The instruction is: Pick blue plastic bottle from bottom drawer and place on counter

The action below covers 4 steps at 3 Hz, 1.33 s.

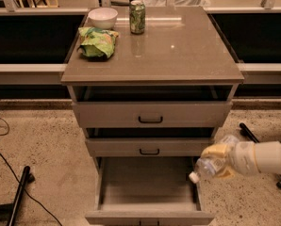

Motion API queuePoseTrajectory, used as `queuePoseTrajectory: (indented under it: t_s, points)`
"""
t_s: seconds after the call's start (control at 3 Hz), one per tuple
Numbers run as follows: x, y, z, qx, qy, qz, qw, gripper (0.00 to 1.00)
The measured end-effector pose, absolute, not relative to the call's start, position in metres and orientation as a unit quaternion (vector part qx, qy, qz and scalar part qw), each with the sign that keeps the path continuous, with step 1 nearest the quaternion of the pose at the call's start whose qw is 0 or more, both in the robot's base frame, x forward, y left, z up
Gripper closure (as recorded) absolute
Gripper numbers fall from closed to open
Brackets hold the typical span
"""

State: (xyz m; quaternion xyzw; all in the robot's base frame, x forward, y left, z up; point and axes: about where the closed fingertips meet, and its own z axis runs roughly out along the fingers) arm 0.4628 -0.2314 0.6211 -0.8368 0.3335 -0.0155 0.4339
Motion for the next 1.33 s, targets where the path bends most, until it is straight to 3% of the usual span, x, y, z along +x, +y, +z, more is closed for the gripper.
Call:
queuePoseTrajectory:
  t_s: [0.33,0.67,1.0,1.33]
  points:
    - [0.494,-0.218,0.723,-0.876,0.279,-0.060,0.389,1.00]
    - [0.541,-0.211,0.811,-0.909,0.241,-0.027,0.338,1.00]
    - [0.562,-0.213,0.843,-0.913,0.240,0.004,0.330,1.00]
    - [0.590,-0.205,0.890,-0.877,0.271,0.008,0.397,1.00]
